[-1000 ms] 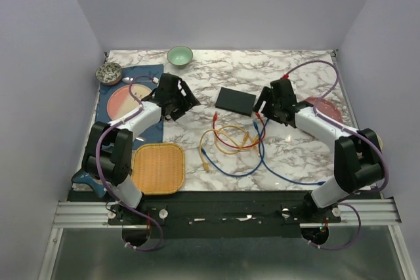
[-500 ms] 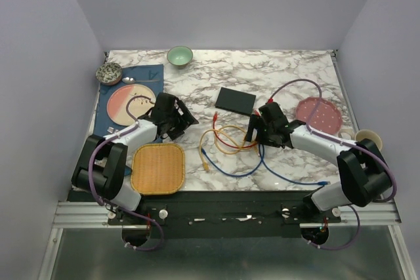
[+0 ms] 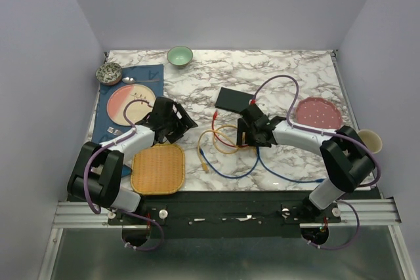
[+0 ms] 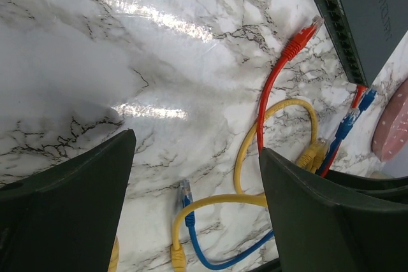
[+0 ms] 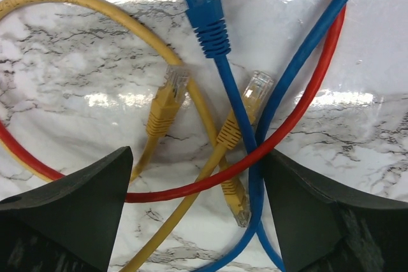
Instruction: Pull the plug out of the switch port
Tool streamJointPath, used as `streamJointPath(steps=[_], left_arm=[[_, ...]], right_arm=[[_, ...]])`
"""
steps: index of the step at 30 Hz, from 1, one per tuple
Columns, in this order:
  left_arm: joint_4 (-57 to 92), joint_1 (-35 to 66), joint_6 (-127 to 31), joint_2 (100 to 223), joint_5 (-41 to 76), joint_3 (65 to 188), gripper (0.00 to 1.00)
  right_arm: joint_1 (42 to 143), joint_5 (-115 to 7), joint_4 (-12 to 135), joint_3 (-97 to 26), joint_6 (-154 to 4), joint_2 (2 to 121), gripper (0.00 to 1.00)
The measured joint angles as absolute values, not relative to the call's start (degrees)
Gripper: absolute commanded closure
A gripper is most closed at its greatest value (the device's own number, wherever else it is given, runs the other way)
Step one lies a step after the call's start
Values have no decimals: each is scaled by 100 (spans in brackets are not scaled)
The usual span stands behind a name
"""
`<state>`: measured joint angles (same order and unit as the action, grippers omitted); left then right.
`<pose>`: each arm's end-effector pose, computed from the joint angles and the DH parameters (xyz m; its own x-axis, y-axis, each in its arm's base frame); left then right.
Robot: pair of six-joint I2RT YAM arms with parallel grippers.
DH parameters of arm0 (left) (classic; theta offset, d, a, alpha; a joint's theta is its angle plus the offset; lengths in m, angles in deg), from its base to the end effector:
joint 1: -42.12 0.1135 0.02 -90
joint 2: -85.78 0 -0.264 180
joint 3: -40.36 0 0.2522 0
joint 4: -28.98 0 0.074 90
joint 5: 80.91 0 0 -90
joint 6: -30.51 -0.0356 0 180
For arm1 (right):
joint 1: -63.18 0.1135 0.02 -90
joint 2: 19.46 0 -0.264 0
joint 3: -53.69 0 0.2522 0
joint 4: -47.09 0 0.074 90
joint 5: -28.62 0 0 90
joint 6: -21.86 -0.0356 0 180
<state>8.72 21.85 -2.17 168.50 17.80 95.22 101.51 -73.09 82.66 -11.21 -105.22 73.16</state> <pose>0.2630 -0.1029 0.1762 -0.7452 -0.6117 -0.2656 -0.3518 0.6989 -0.6228 0.2432 0.1830 0.1627 -0.8821 0.0553 -0.4679 -0.0049 0.9920 0.1264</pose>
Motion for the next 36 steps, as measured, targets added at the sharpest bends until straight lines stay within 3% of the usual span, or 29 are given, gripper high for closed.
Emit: streamJointPath(steps=[3,4,9,10,11,20,25,32,36], left_arm=[[872,2185,-217,16850,1780,9522,11],[872,2185,-217,16850,1780,9522,11],[872,2185,-219,16850,1780,9522,11],[872,2185,-219,16850,1782,9522,11],[872,2185,-217,16850,1782,9522,11],[918,2185,-197,16826,1799,9408,11],[918,2185,-180,16743,1819,9382,11],[957,2185,-158,16723,1843,9382,11],[962,2185,-145,16721,1876,9380,11]], right_arm=[[10153,-7413,8331,-1156,-10525,7366,37],[10151,-7453,8344,-1158,-10516,7381,48],[10129,-7610,8390,-1140,-10514,7403,76],[10125,-7639,8384,-1132,-10525,7401,90],[10125,-7643,8384,-1129,-10529,7401,98],[10127,-7700,8397,-1075,-10632,7277,100],[10138,-8006,9140,-1123,-10647,6837,100],[10035,-9016,10067,-2148,-10358,5937,99],[9441,-9282,10156,-2305,-10271,5731,100]])
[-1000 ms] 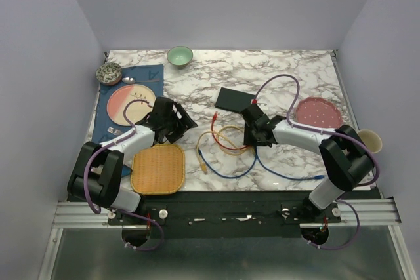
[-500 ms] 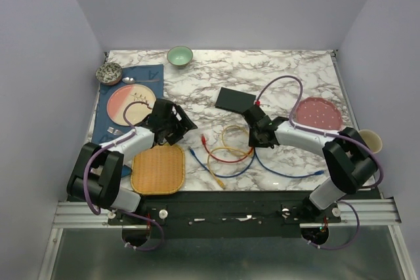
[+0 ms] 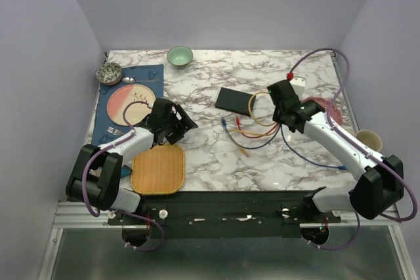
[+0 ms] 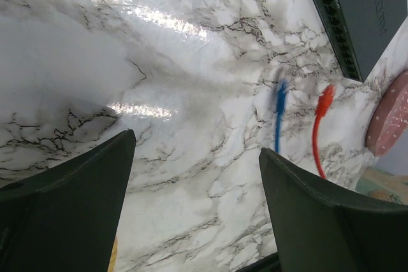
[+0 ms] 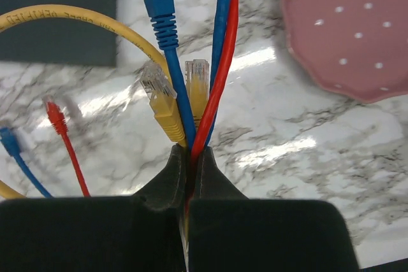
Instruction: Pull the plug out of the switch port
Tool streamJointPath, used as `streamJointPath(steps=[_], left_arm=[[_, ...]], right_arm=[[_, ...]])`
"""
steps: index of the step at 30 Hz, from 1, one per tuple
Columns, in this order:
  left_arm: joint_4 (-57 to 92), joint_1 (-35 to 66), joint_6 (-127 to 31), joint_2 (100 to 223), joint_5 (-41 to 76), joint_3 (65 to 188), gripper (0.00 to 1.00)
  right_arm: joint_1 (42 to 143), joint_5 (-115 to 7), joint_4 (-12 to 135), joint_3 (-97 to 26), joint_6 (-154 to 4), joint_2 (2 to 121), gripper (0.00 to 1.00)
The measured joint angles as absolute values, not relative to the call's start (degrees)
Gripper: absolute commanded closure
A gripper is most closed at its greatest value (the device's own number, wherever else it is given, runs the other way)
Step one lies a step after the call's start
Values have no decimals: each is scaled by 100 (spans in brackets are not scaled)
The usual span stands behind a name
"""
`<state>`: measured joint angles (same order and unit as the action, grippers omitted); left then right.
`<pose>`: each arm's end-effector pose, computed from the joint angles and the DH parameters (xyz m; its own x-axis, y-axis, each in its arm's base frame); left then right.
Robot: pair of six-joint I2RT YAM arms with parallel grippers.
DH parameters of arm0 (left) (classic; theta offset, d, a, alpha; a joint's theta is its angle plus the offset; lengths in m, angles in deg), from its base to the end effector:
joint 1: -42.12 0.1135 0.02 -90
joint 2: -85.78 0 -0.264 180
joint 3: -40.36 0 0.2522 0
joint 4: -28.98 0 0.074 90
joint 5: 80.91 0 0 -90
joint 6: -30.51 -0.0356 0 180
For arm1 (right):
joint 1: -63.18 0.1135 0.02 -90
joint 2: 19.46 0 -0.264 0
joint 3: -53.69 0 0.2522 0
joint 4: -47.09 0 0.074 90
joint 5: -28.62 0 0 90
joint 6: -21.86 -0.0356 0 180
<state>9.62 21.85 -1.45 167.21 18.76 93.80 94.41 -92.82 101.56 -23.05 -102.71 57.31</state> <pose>0.2580 -0.1017 0.1760 -0.7455 -0.6162 -0.2538 -0.3481 0.6848 -0.6402 0.2425 0.1253 0.2854 -0.6773 0.1555 -0.7191 0.2440 0.9696 -0.0202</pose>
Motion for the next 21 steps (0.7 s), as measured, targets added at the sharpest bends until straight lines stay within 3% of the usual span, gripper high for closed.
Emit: streamJointPath(steps=[8,19,21], left_arm=[[990,2174,-103,16691,1926,9378,11],[975,2124,-92,16688,2046,9378,11],[955,2115,-92,16688,2046,9378,11]], right_arm=[[7642,-9416,10255,-2312,-10599,5751,100],[6678,-9540,10438,-3247,-11309,7169,99],[6488,-9542,10493,-3256,-11421,7364,80]])
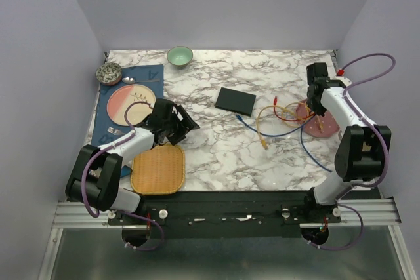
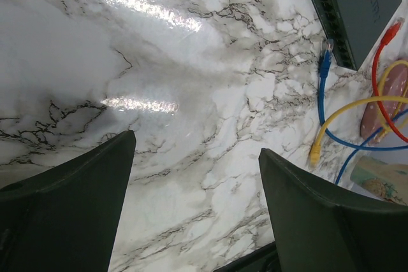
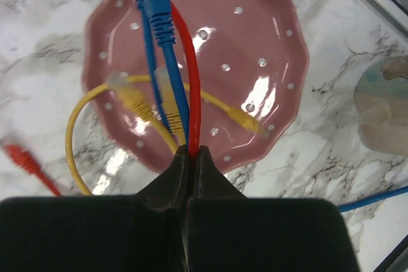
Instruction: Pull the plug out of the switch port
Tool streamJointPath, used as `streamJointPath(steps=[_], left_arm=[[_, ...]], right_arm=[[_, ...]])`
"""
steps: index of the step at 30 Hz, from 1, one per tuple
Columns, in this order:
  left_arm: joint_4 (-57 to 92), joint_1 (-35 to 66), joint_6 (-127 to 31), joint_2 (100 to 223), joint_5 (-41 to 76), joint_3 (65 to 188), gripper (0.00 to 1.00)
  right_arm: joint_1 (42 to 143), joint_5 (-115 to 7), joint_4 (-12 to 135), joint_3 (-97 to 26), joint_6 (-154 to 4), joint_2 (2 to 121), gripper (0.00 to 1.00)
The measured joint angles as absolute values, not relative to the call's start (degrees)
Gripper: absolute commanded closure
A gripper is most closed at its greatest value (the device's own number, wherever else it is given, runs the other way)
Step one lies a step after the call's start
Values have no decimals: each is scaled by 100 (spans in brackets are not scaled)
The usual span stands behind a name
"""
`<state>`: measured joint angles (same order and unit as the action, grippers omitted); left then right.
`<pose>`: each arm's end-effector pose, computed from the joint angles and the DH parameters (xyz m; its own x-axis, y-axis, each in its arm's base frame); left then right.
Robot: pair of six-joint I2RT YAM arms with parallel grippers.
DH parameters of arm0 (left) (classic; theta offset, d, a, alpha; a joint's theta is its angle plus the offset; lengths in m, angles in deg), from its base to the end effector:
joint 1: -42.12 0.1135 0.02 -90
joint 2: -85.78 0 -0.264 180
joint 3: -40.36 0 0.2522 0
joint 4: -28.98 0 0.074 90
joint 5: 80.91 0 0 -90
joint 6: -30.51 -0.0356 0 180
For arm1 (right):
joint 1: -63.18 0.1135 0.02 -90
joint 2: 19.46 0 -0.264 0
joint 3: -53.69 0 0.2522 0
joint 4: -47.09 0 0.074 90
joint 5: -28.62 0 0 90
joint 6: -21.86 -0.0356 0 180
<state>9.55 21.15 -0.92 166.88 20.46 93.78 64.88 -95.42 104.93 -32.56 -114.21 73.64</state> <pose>0.2558 -0.1055 0.1774 -0.7630 -0.6034 -0.2317 -0.3355 0.6761 -0.6561 0.3294 -0.0102 0.2535 -0.4723 0.5830 -0.6610 0.7997 0.5989 -0.0432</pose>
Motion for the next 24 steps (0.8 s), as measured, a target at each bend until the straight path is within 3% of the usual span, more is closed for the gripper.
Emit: streamJointPath(steps=[5,8,13,16,19,20,23,24], left_arm=[[898,2110,-97,16688,2044,9382,11],[887,2110,-99,16688,2042,9387,11],[811,2110,-97,16717,2029,9467,11],[774,2110,-97,16804,2011,9607,11],[710,2110,-94,16911,1970,9762,12],[693,2110,-94,16964,1952,9839,12],[583,2110,-105,17289,1872,10254,15],[551,2110,-121,17436,1843,10438,19]], right_arm=[[6197,-9531,10541,-3175,-11554,7471,33],[6254,-9411,10303,-2863,-11464,7041,24],[6988,-9396,9922,-2867,-11300,6107,21],[7661,-9357,9595,-3190,-11141,6000,29],[8177,-8834,9024,-3326,-10844,6092,57],[8308,-8559,8834,-3354,-10772,6179,74],[8512,-7831,8325,-3464,-10730,6763,99],[8529,-7674,8215,-3503,-10732,7021,99]])
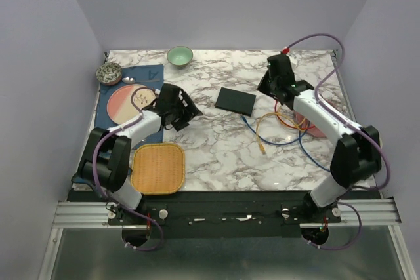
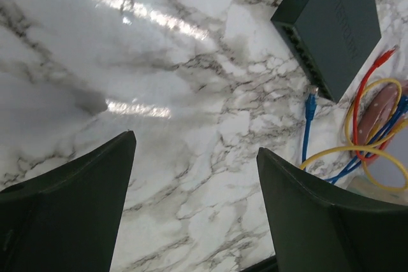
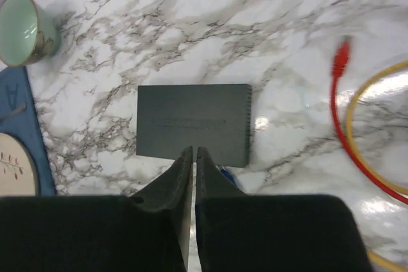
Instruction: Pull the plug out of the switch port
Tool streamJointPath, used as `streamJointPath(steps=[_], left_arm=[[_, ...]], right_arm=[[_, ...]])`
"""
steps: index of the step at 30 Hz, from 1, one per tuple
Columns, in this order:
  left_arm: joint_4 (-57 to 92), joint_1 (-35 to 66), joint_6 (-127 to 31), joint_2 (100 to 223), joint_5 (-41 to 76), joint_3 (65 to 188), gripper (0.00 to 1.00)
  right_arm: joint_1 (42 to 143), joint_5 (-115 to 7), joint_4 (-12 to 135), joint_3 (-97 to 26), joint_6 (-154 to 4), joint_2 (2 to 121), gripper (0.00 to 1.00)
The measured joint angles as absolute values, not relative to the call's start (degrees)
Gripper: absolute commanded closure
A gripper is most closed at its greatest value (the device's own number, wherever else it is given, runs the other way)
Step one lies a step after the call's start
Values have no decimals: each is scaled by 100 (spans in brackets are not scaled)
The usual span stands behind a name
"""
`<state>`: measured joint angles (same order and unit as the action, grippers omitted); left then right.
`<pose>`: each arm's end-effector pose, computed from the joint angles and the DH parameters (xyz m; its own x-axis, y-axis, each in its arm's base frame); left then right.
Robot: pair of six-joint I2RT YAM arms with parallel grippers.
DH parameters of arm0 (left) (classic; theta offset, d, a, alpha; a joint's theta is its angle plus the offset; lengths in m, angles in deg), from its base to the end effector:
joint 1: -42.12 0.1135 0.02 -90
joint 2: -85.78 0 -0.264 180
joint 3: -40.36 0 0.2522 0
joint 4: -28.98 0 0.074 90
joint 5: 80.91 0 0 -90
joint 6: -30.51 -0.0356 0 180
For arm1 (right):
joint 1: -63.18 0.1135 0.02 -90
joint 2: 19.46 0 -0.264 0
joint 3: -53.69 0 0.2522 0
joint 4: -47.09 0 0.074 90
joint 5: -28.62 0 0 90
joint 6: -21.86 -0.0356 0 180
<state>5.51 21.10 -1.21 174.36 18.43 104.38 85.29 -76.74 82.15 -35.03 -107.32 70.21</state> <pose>0.2927 -0.1187 0.1915 -0.7521 -0.6102 -0.2490 -0.3510 0.6907 -0.6323 0.3355 0.1261 0.3096 -0.5261 0.4438 -0.7254 0.2167 0.8948 0.3903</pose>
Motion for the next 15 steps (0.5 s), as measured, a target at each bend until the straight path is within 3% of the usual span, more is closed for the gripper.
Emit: streamJointPath(steps=[2,6,9,15], left_arm=[[505,2110,-164,17840,1791,10956,26],[454,2110,-331,18597,1719,11931,51],[371,2110,-470,19230,1688,12752,63],[111,2117,-602,20415,1612,14092,67]], right_arm=[[8536,-7448,8086,-3518,-10732,7513,99],[8536,-7230,8089,-3590,-10702,8420,99],[8536,-7258,8231,-3772,-10651,8791,99],[8490,-7540,8368,-4043,-10623,8916,99]])
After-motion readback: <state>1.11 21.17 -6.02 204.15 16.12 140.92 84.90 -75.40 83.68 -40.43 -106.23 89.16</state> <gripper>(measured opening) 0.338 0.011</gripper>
